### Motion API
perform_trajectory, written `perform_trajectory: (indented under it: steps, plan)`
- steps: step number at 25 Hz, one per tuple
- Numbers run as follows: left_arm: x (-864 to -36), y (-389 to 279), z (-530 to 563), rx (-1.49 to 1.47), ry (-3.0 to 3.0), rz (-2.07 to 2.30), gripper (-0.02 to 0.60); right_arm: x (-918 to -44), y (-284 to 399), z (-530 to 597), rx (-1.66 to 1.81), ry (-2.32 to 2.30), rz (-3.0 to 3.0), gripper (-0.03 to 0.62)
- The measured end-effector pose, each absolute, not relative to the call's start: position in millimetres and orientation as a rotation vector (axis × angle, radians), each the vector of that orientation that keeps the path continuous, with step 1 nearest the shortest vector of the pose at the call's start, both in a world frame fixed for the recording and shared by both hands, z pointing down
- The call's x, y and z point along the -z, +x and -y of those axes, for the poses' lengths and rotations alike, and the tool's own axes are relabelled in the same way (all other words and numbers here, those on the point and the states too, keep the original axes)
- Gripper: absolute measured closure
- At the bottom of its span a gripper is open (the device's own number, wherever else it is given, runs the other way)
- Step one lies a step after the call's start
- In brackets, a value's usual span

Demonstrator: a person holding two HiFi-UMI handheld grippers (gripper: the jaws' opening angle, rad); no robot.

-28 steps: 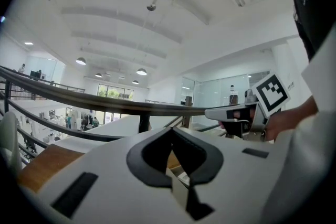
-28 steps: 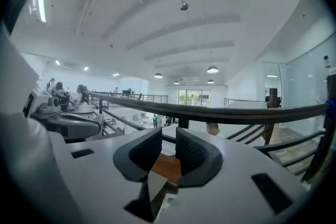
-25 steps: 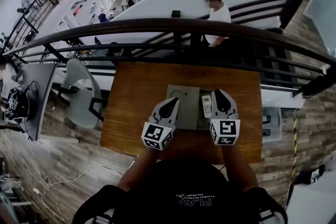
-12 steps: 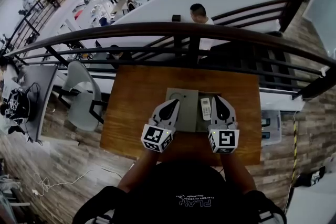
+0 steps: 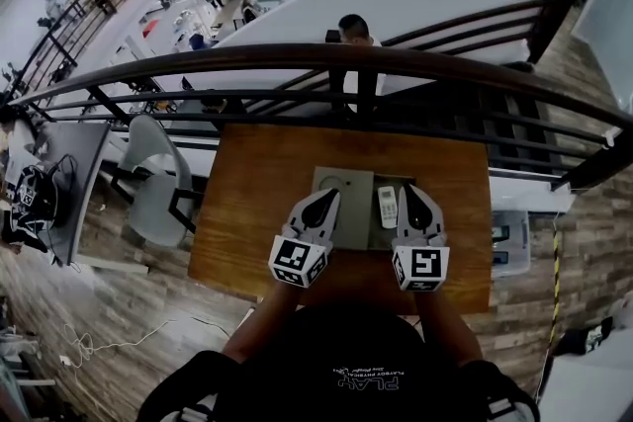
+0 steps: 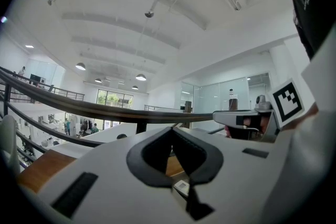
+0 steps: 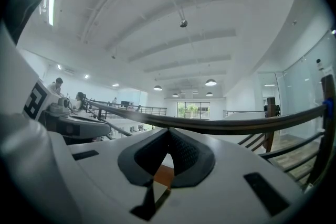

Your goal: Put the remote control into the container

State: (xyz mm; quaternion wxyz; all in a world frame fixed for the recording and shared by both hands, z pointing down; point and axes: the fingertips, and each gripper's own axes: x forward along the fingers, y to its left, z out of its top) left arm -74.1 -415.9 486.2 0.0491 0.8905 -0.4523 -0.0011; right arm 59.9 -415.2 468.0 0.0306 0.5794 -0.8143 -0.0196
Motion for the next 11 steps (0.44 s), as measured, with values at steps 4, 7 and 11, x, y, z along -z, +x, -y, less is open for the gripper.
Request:
perform_trajectory:
  steps: [4,7,11]
  plan:
    - [-485.2,-71.7,415.8,0.004,2.713,1.381,0.575,-468.6,60.3,413.5,0.053,1.776,2.504,0.566]
    - [-483.9,-70.8,415.0,0.007,2.715,1.379,0.575,-469.5,59.3,411.7,0.052,1.771,2.505,0.565]
    - [-483.0,-68.6,413.1,0.011,2.722,1.372,0.575,-472.3,59.1,409.5,0.058,1.768,2.491,0.565]
